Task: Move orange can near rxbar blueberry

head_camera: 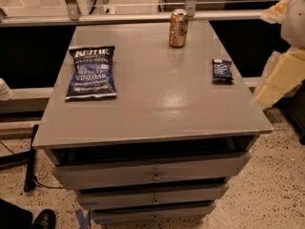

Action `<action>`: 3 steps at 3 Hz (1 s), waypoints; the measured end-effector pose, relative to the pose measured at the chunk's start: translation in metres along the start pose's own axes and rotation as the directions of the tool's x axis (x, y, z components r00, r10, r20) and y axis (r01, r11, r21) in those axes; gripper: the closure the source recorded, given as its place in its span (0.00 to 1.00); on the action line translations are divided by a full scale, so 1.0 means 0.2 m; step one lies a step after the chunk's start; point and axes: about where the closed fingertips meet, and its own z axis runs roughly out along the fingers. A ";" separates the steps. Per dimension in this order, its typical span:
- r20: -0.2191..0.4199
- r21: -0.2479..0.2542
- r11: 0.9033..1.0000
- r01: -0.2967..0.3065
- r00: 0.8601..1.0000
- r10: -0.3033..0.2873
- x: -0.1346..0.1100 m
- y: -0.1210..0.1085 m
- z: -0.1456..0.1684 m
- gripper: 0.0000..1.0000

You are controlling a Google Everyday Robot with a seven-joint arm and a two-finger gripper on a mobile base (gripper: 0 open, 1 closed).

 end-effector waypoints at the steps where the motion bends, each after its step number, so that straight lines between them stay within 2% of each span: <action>1: 0.134 0.027 0.996 -0.084 0.988 0.080 0.01 -0.15 0.24 0.00; 2: 0.261 0.062 0.986 -0.152 0.956 0.131 -0.06 -0.39 0.49 0.00; 3: 0.376 0.062 0.973 -0.221 0.909 0.183 -0.17 -0.64 0.71 0.00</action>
Offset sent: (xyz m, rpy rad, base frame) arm 0.2114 0.0124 -0.0759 0.4512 -0.2243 -0.0664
